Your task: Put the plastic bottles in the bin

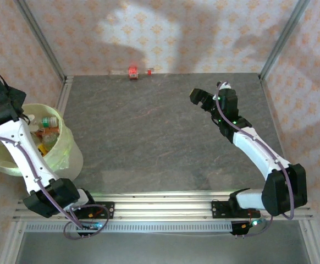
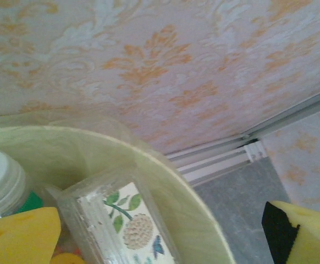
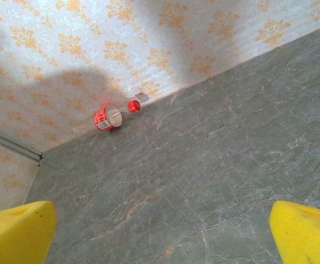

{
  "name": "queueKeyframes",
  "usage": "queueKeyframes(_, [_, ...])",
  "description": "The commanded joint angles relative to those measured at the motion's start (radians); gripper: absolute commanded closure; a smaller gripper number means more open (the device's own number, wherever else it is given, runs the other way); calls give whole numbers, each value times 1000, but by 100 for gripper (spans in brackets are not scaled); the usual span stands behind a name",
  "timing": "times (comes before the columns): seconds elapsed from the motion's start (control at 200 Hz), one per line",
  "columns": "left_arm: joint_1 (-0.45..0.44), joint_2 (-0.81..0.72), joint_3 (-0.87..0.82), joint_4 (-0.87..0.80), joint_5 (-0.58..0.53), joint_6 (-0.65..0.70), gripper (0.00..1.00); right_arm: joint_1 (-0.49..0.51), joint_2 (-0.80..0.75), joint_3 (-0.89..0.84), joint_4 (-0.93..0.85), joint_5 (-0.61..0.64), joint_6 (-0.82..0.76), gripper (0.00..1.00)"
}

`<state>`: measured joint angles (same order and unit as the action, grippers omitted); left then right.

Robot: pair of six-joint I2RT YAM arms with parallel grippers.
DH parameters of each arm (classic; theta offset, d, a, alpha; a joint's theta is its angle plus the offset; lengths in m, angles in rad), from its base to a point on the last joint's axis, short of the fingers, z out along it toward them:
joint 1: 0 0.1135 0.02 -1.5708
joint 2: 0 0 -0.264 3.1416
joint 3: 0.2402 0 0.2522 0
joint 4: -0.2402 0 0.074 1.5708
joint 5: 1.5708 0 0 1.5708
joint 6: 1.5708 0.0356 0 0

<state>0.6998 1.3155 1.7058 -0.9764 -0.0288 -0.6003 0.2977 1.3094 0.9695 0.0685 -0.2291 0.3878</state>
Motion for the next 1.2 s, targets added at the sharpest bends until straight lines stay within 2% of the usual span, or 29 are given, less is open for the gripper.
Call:
queueKeyframes(0.0, [-22,-33,41,-9,42,-12,0,-5,-21,-12,27,7,-12,1])
queueKeyframes(0.105, [-77,-41,51,0,46,-14,0,-5,-21,-14,28,10,-14,1])
queueKeyframes(0.245, [-196,-41,62,42,54,-22,0,-5,-21,-20,31,30,-18,1])
queueKeyframes(0.375, [-341,-21,79,98,44,-42,0,-5,-24,-30,37,39,-23,1])
queueKeyframes(0.606, [-623,94,205,110,-66,2,0,-6,-45,-52,45,52,-37,1])
queueKeyframes(0.781, [-800,187,255,168,-69,36,0,-17,-35,-63,71,32,8,1])
queueKeyframes(0.876, [-851,237,224,287,64,21,0,-43,6,-58,131,-65,96,1])
queueKeyframes(0.946, [-883,284,204,369,119,10,0,-56,48,-43,159,-116,163,1])
queueKeyframes(1.101, [-925,413,222,440,146,-15,0,-91,158,11,226,-215,273,1])
queueKeyframes(1.196, [-925,495,243,455,109,-46,0,-95,249,104,159,-232,261,1])
